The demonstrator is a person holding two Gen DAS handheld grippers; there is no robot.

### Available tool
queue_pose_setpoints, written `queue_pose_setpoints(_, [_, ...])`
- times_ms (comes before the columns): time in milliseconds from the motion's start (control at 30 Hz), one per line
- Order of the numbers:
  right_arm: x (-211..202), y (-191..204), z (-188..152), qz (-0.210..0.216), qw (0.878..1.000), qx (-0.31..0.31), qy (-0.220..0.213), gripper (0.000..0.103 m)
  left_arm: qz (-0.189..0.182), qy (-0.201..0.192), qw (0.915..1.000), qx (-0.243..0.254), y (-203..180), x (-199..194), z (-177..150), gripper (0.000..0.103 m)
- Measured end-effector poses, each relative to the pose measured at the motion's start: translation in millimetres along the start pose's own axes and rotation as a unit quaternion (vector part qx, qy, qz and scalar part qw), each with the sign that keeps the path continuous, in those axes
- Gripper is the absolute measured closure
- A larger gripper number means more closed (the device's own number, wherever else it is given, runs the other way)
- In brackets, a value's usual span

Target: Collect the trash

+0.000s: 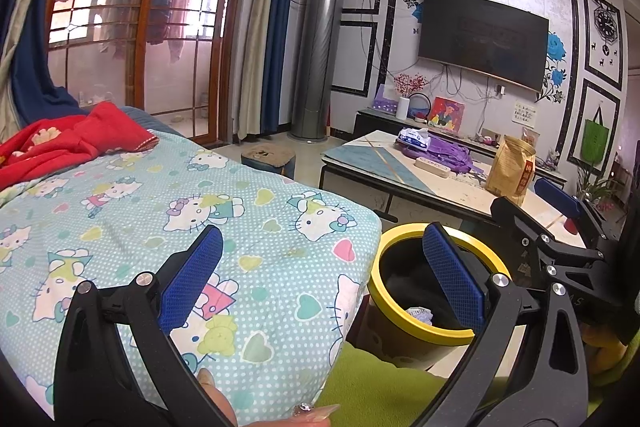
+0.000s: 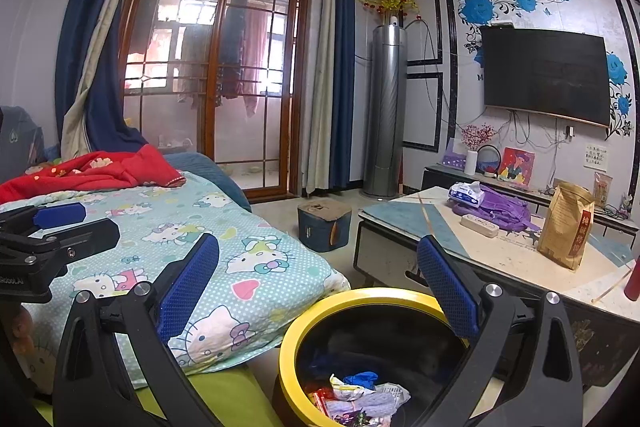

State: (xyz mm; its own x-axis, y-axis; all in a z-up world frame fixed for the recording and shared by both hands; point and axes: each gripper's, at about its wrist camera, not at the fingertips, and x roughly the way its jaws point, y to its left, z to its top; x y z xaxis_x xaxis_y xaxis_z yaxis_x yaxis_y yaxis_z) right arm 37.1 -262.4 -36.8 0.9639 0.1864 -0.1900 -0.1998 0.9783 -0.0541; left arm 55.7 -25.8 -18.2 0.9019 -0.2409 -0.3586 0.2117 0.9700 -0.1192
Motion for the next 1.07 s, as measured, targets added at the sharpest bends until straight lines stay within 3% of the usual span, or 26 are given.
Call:
queue_pose_setpoints(467, [0.8, -13.2, -2.0, -0.008, 1.000, 0.007, 0.004, 0.006, 0.000, 0.003, 1.0000, -0.003, -0.7, 0.0, -0.1, 0.011])
queue_pose_setpoints(600, [11.1, -15.9, -2.9, -0.010, 1.000, 0.004, 0.027, 0.006, 0.023, -0.001, 0.9997, -0.001, -2.4, -1.1, 0.7, 0.011])
queue_pose_setpoints(767, [34.4, 8.9, 3.7, 0.032, 0.997, -0.004, 0.069, 0.006, 0.030, 0.012, 0.9985, -0.044, 20.4, -3.4, 3.2, 0.011])
queue_pose_setpoints(867, [53.8, 54.2, 14.9, 0.101, 0.990, -0.012, 0.097, 0.006, 0.084, 0.024, 0.9934, -0.074, 59.6, -14.9, 6.4, 0.011])
queue_pose_setpoints(967, [74.7, 135.8, 27.3, 0.193, 0.972, -0.042, 0.130, 0.006, 0.185, 0.040, 0.9751, -0.115, 128.3, -42.3, 2.5, 0.011])
queue_pose_setpoints(1033, [85.5, 196.7, 34.0, 0.248, 0.953, -0.065, 0.158, 0.006, 0.281, 0.052, 0.9474, -0.143, 185.7, -70.3, -7.7, 0.011])
queue_pose_setpoints(1067, [90.1, 235.2, 35.8, 0.287, 0.939, -0.073, 0.173, 0.006, 0.332, 0.063, 0.9274, -0.161, 214.7, -85.1, -15.0, 0.011])
